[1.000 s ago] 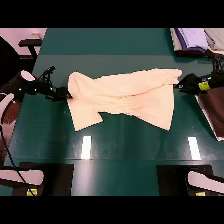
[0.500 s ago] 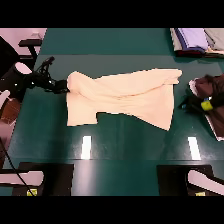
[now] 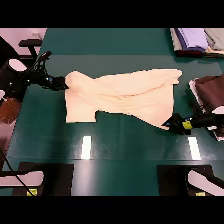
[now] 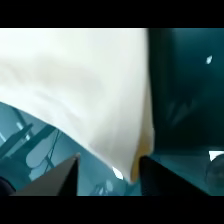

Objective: Fold the shirts.

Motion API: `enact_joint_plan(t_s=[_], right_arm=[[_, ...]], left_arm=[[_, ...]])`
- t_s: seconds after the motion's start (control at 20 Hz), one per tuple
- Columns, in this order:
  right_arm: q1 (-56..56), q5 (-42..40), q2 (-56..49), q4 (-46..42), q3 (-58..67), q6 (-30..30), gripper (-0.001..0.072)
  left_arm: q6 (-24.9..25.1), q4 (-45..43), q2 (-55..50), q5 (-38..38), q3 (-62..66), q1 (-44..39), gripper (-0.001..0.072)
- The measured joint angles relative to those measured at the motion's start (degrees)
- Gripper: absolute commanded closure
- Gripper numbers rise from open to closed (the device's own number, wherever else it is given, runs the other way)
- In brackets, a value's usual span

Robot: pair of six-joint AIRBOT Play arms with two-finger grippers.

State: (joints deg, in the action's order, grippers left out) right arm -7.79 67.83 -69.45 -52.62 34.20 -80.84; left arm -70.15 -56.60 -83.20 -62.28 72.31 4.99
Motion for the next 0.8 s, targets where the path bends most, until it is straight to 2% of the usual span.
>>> enact_joint_plan(t_s=[0.1,0.15,0.2,0.35,0.5,0.8], right_arm=[[2.2,-4.3,0.0,0.2,0.2,0.2,0.0598],[3.1,-6.1,-0.1,0.0,0.7,0.2,0.0667],[4.0,-7.8,-0.2,-0.2,1.5,0.3,0.0694],[5.9,-9.5,0.0,-1.2,5.5,0.4,0.0694],[6.7,-6.3,2.6,-0.5,12.8,1.6,0.0694],[1.7,0.1,13.5,0.0,39.1,3.0,0.0695]], left_arm=[[0.0,0.1,0.1,-0.2,0.0,0.0,0.0682],[0.0,0.1,0.1,-0.3,0.0,0.0,0.0682],[0.0,0.1,0.1,-0.8,0.2,0.0,0.0683],[-0.1,0.0,1.9,-2.0,0.4,0.0,0.0683],[-0.2,0.1,8.1,-1.8,0.7,0.6,0.0682],[-1.7,0.1,27.6,-1.2,10.7,3.5,0.0682]])
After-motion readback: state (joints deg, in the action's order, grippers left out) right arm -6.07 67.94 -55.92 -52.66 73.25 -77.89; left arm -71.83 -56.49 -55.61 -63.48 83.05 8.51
